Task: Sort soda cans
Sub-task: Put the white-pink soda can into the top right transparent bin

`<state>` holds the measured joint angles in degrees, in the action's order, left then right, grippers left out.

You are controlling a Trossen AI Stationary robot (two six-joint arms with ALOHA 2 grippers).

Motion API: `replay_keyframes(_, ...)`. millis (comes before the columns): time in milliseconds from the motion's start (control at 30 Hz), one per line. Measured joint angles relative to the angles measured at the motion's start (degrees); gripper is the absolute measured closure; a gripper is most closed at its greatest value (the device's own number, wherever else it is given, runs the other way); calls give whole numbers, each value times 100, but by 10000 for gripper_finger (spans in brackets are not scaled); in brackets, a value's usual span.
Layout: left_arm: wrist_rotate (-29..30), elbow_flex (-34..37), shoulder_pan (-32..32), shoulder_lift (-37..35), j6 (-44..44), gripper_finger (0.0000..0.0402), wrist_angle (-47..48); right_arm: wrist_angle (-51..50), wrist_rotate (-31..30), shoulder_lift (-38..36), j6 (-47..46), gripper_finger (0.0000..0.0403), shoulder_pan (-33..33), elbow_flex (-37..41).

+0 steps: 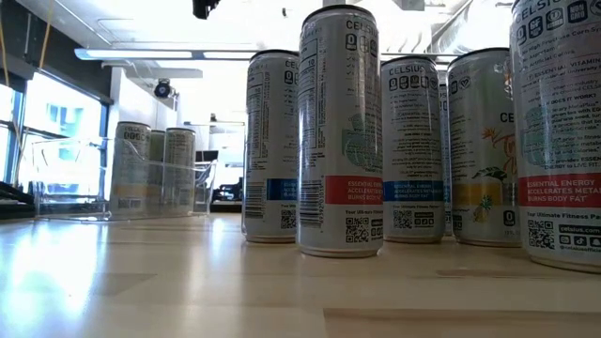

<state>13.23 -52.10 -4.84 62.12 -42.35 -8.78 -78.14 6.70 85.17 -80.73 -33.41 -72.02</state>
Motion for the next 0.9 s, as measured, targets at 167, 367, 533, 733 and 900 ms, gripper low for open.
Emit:
replay_keyframes(167, 0, 0, 0, 1, 46, 17, 0, 178, 81, 0, 21, 89, 2, 194)
replay_keyframes(367, -2, 0, 0, 1, 48, 17, 0, 259, 77, -3, 76, 89, -2, 263)
replay_keyframes(533, -67, 0, 0, 1, 48, 17, -2, 194, 422, -3, 86, 89, -22, 263)
replay_keyframes(733, -68, 0, 0, 1, 52, 17, -2, 199, 450, -3, 119, 89, -39, 263)
replay_keyframes(900, -68, 0, 0, 1, 47, 17, -2, 198, 239, -3, 131, 89, -39, 263)
